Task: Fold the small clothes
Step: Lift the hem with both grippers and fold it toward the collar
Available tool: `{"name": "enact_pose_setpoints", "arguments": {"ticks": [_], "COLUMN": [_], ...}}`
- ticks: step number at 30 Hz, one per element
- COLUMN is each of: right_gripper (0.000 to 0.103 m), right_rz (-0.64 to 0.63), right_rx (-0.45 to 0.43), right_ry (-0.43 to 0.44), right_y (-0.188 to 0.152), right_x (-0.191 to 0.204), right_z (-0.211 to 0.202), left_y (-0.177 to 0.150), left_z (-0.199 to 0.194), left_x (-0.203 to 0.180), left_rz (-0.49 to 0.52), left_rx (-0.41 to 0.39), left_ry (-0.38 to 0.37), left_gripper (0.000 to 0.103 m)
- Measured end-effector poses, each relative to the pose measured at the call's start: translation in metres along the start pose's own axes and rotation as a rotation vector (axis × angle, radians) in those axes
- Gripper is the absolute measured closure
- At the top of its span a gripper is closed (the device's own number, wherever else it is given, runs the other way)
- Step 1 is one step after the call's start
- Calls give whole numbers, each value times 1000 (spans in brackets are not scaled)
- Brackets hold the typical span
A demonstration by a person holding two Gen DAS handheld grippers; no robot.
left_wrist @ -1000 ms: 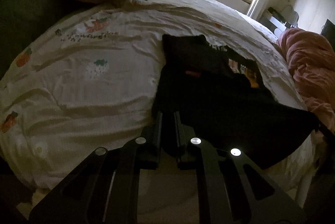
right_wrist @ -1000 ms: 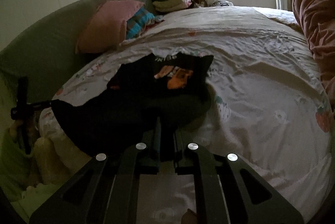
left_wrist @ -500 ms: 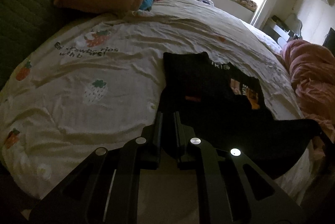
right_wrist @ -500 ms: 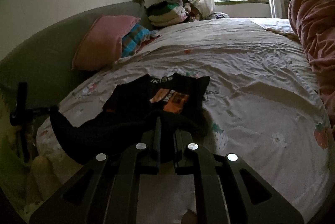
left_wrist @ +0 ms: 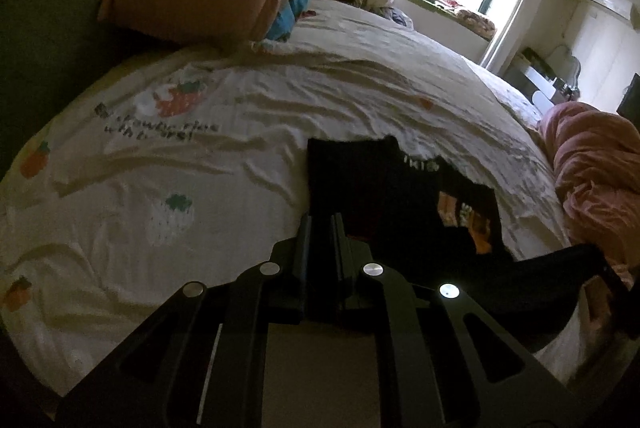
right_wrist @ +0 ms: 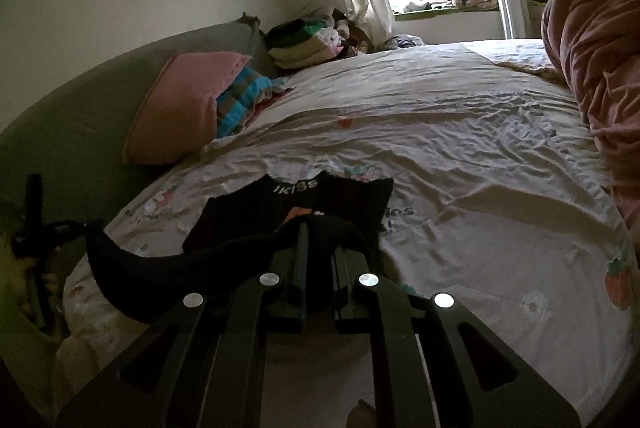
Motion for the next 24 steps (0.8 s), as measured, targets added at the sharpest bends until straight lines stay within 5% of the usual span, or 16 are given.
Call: {"name": "enact_pose_setpoints", "arguments": {"ticks": [24], "right_gripper": [95], "right_rz": [87], "right_rx": [-10], "right_ry": [-45], "right_y": [41], "right_x": [-30], "right_z": [70], "left_y": [70], "left_z": [73], "left_x": [-5], "left_rz": [24], "left_rx": [45], "left_ry": [38], "left_gripper": [100]}}
Point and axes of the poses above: each gripper's, at about its wrist camera, not at the fingertips, and z roughly the way its jaws point, x to its left, y to its top, the point moved 4 cm from there along z, roughly the way its jaws point, and after that the axes turned 9 degrees about z, right-handed, at the moved point
